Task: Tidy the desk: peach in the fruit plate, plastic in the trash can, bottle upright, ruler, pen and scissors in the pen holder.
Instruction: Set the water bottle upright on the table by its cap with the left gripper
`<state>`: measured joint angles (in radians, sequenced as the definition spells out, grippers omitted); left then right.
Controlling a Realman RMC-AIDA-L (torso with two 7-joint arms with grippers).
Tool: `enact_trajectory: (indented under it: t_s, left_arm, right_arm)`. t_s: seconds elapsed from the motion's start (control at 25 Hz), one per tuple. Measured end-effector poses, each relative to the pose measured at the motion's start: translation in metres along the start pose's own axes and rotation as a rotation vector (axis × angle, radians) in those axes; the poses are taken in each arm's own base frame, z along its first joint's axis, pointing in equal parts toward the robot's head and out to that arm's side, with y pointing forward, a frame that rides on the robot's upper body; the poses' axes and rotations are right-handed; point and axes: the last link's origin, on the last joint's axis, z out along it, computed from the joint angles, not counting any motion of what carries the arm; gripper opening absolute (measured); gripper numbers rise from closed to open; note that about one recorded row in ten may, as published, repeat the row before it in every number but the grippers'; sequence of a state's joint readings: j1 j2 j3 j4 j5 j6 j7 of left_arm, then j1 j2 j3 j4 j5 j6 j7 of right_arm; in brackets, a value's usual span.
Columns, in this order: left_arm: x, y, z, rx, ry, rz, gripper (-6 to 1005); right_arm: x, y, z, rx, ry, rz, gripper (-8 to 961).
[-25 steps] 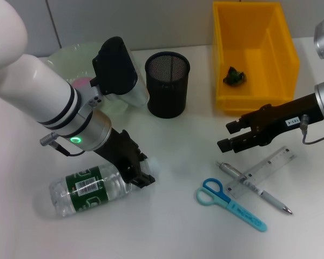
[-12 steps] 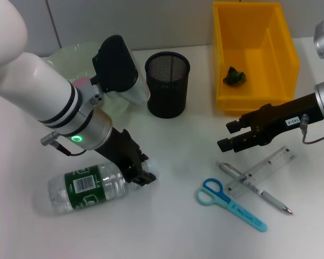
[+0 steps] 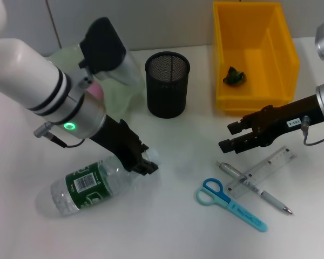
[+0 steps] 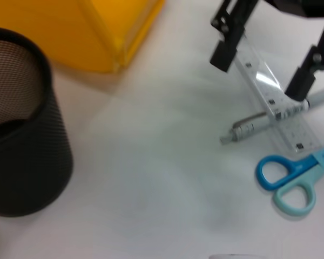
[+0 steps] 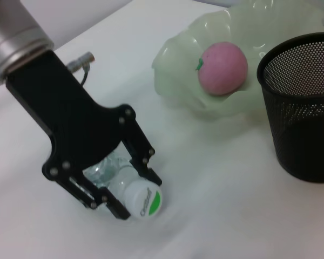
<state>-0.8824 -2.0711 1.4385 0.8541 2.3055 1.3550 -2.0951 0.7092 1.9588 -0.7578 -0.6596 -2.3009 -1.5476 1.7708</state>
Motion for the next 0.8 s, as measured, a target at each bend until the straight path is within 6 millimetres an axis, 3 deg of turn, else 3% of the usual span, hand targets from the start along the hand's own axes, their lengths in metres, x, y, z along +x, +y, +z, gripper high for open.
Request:
enact_trajectory:
  t_s: [0.8]
  left_arm:
    - [-0.011,-0.022,-0.041,0.020,0.178,-0.125,448]
  right_arm:
    - [-0.006,-0.001,-0.001,0.003,-0.005,0.010,725]
